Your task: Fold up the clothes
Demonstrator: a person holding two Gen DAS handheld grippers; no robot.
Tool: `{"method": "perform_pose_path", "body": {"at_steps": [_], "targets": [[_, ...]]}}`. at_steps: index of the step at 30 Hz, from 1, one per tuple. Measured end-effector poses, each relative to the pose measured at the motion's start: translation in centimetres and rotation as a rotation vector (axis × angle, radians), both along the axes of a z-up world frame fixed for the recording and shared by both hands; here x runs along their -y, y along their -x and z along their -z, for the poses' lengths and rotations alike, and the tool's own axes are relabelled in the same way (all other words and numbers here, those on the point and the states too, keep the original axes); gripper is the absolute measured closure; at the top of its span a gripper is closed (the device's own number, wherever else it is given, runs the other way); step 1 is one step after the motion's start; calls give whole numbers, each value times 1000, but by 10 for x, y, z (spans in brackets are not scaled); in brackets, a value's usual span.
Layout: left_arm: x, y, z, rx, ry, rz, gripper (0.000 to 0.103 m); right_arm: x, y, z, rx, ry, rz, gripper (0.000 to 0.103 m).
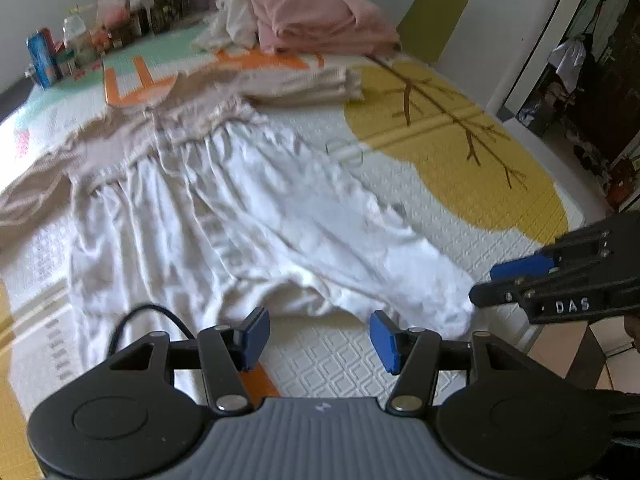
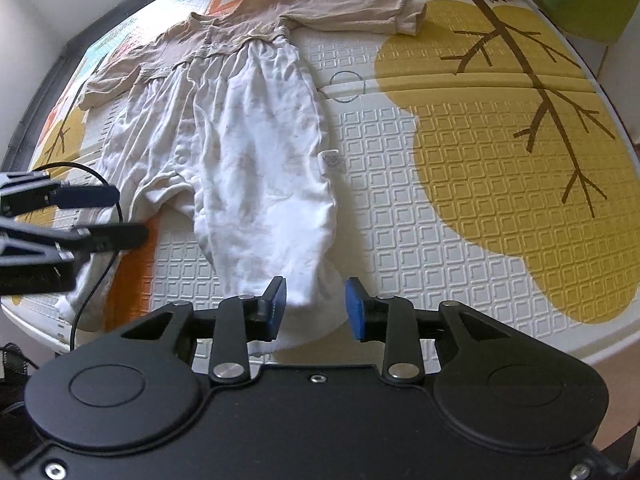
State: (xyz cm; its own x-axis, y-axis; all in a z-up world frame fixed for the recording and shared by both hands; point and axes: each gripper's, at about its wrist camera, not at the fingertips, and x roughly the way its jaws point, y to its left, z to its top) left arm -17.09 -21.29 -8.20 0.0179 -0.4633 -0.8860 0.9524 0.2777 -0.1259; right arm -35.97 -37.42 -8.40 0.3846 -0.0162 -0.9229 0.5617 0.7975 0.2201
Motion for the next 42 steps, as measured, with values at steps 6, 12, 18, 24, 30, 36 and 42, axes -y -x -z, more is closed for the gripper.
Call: {"method": "perform_pose_path", "body": {"at_steps": [6, 12, 18, 24, 30, 36, 42], "targets": [[10, 2, 20, -85, 19, -6, 45, 1, -5, 13, -16, -12, -6, 71], [24, 6, 35, -123, 20, 9, 44, 3, -4, 27, -26, -45, 14, 72], [31, 1, 50, -202, -10, 0, 48, 4, -5, 33, -24, -53, 25, 78], [39, -7, 63, -330, -22, -16, 78, 4, -6, 37, -26, -57, 36, 88], [38, -3, 54, -334, -53, -10, 97, 10, 0, 27, 4, -104, 71, 91], [24, -7, 34, -331, -75, -15, 97, 13, 6, 4, 47, -183, 92, 91], [23, -3, 38, -286, -152, -1, 96, 7, 1, 7, 0, -179, 81, 91]]}}
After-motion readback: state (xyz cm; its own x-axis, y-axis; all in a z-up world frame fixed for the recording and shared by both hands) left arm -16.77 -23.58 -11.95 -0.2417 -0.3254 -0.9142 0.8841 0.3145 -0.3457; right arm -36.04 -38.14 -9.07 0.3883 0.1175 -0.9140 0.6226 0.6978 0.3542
